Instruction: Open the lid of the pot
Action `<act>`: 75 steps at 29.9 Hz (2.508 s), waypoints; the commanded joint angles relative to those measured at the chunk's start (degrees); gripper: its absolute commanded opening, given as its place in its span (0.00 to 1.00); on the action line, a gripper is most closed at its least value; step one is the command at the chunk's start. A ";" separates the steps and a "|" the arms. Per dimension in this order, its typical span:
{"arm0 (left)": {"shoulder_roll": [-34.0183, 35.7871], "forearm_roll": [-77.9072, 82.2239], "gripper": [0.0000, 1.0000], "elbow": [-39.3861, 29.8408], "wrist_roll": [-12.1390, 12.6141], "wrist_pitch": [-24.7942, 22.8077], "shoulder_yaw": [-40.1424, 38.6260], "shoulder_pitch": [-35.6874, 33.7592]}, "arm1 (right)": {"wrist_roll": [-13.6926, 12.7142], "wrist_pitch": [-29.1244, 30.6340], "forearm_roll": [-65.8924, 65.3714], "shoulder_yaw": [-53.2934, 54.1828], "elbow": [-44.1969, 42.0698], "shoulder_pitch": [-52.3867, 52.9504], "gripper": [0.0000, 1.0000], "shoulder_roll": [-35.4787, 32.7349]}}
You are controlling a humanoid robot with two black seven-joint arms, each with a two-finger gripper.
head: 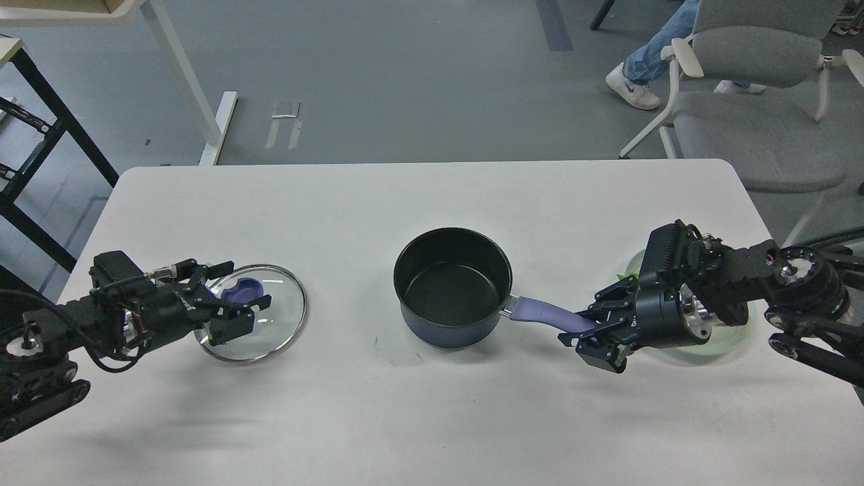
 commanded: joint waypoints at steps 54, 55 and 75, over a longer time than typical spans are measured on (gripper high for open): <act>-12.10 -87.93 0.99 -3.43 7.51 -31.49 -32.36 1.85 | 0.00 -13.65 114.77 20.74 -19.34 -12.90 0.99 12.31; -13.15 -88.73 0.99 -3.51 7.69 -31.67 -34.11 3.26 | 0.00 -10.93 115.83 20.83 -19.51 -13.17 0.99 12.39; -18.61 -85.93 0.99 -4.13 13.75 -41.61 -44.76 9.16 | 0.00 9.23 118.56 20.48 -24.35 -15.90 1.00 11.87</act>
